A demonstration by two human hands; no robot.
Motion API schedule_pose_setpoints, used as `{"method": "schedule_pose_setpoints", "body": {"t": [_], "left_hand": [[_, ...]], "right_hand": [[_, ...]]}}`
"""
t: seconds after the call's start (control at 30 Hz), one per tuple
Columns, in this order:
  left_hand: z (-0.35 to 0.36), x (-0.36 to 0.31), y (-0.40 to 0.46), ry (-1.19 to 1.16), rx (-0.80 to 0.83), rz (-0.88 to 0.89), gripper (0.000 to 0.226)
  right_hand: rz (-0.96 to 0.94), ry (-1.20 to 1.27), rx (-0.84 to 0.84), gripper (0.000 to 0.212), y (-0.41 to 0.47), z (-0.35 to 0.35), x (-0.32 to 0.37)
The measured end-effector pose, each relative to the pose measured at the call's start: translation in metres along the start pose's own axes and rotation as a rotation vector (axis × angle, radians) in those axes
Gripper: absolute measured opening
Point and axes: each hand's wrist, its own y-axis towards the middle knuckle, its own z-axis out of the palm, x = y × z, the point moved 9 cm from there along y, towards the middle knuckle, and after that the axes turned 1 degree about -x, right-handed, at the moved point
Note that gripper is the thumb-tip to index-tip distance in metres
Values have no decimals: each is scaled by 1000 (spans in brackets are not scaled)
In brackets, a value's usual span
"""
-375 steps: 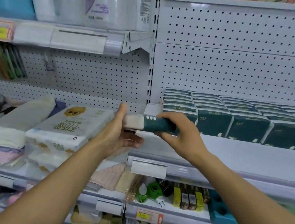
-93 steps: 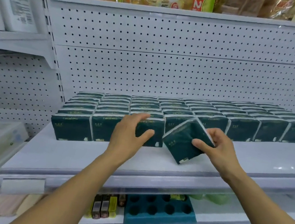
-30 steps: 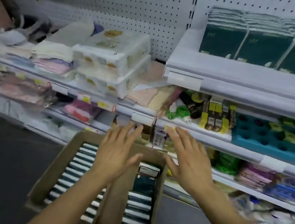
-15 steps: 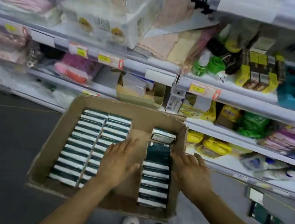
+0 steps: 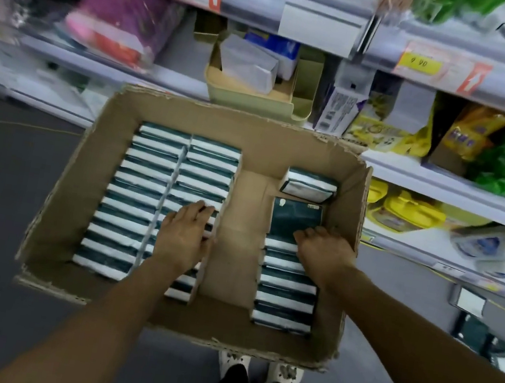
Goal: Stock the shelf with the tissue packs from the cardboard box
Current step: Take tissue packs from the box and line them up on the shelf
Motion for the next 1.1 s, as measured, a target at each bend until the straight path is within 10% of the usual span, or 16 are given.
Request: {"method": "schedule_pose_setpoints", "body": {"t": [0.63, 0.9, 1.1], "left_hand": [[-25, 0, 40, 474, -35, 151, 27], [-109, -6, 7, -129, -217, 59, 22], [-182, -42, -22, -857, -293, -144, 42]], "right_hand": [[37, 87, 37, 24, 16, -7, 0], [398, 874, -191, 28, -33, -76, -49], [409, 878, -481, 24, -102, -159, -75]]}}
